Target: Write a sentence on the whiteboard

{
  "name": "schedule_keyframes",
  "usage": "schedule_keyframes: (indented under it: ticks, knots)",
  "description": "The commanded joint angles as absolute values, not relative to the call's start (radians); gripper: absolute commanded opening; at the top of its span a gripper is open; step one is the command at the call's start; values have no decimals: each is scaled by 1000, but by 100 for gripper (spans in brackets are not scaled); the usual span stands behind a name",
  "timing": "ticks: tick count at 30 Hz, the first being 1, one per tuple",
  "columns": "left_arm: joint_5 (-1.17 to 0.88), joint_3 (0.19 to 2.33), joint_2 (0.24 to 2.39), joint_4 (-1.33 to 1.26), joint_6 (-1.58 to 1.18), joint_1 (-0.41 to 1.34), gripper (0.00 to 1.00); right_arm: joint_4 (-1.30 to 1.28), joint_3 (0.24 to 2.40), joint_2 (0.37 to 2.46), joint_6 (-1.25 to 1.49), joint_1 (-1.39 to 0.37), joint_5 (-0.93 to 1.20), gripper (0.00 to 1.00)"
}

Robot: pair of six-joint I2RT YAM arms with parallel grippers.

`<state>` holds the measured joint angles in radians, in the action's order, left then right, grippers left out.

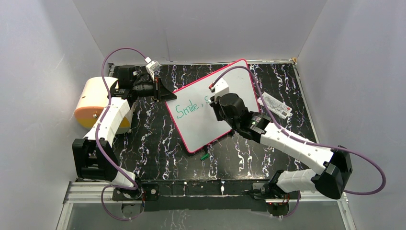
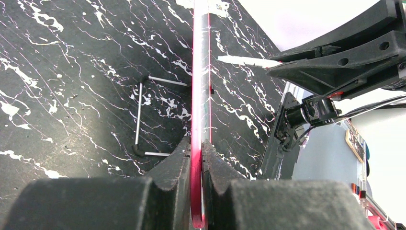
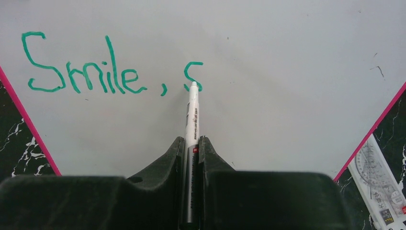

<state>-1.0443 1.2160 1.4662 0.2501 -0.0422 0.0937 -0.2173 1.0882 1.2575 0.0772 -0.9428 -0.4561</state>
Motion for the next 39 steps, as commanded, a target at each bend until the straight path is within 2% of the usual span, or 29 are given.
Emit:
schedule_keyframes:
  ticks: [1,39]
  knots:
    - [-988,1183,1485,301,7,105,0,-186,1086,1225,72,-936,-499,0]
    - [-991,1182,1493,302,7,104,0,-106,1104,1273,32,-906,-472,0]
